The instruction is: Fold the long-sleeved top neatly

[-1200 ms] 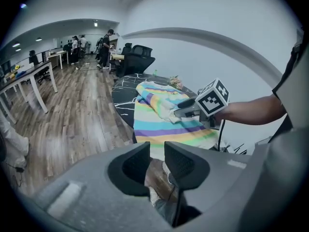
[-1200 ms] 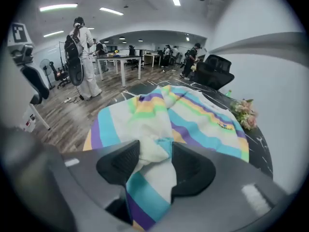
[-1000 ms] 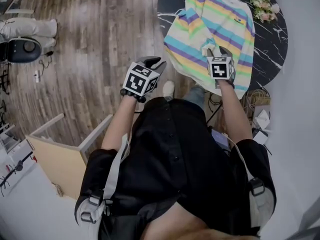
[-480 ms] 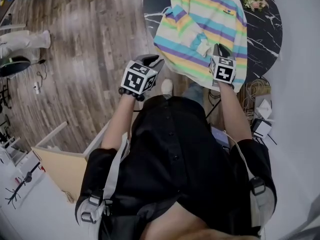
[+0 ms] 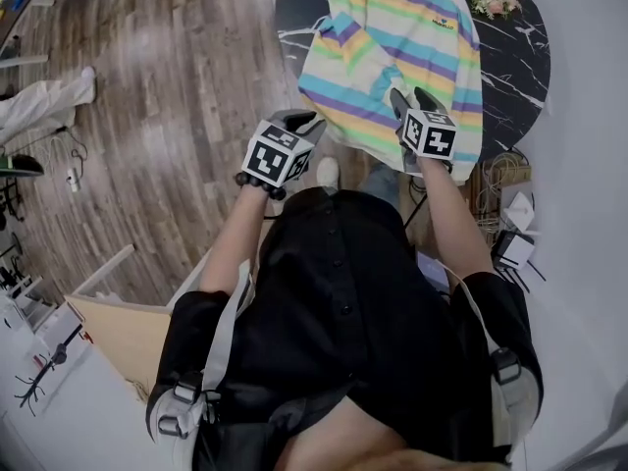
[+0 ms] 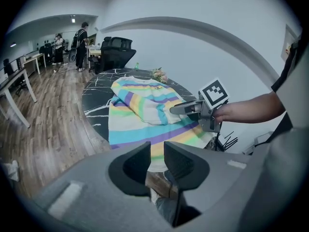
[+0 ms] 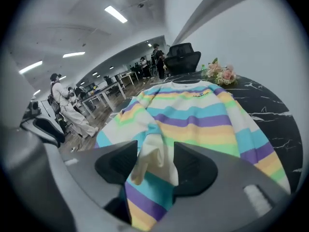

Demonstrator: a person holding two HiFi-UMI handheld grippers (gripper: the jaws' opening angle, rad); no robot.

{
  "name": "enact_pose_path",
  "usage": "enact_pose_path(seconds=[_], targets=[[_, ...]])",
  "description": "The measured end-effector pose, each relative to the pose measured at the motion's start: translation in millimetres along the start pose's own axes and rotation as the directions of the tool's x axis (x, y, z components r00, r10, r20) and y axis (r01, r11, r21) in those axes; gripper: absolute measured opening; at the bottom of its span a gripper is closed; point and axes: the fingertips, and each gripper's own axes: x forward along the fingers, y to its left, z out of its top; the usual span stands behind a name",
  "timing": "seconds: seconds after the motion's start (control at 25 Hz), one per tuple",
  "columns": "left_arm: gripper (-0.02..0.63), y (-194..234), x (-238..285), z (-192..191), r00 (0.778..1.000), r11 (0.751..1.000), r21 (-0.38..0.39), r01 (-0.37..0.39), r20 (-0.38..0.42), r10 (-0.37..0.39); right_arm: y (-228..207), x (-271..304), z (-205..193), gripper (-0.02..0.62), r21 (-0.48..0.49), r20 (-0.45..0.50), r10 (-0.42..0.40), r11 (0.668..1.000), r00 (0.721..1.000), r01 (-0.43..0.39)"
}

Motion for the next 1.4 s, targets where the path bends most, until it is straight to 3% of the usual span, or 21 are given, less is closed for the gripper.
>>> enact_pose_path(seconds=[0.08,0.16,0.24,0.4,0.56,0.76,0.96,1.16,1.4], targets=[[0.094,0.8,0.3,-2.6,1.0,1.0,0.0,0.001,-0.009,-0.001,-2.7,4.9,-5.8,0.223,-0.021,-0.027,-0.016,1.0,1.0,0.015],[0.092,1.9,1.3,-3.1,1.0,1.0,-0.001,0.002,-0.014,-0.002,-3.0,4.4,-5.6,0.081,-0.037,-0.033,-0.021,0.999,0.999,0.02],[0.092,0.9,4.5,-2.6,1.0,1.0,0.003,0.008,-0.018,-0.008,-1.2,-1.9,-0.1,0.054,-0.082,-0.011,-0.029,0.996,1.0,0.028],[0.092,-6.2,16.4,3.0,0.999,0.999,0.021,0.036,-0.029,-0.035,-3.6,-28.9,19.2,0.051,-0.169,0.083,-0.069,0.982,0.994,0.082],[0.092,-15.2,34.9,16.9,0.998,0.997,0.047,0.062,-0.032,-0.061,-30.8,-53.1,27.2,0.051,-0.083,0.132,-0.125,0.987,0.983,0.136],[0.092,-25.6,57.9,27.9,0.995,0.994,0.077,0.08,-0.067,-0.075,-61.9,-63.2,6.3,0.055,0.031,0.069,-0.16,0.987,0.985,0.158],[0.092,-32.3,72.5,45.9,0.995,0.995,0.075,0.072,-0.075,-0.067,-67.7,-60.8,-25.2,0.097,0.015,-0.048,-0.131,0.991,0.99,0.132],[0.092,-32.2,85.8,63.1,0.997,0.998,0.059,0.031,-0.066,-0.027,-74.9,-62.6,-29.0,0.161,-0.094,-0.08,-0.095,0.992,0.992,0.087],[0.092,-8.5,89.8,84.1,0.993,0.993,0.045,-0.11,-0.044,0.112,-89.6,-58.9,29.4,0.163,-0.165,-0.012,-0.01,0.986,1.0,0.008]])
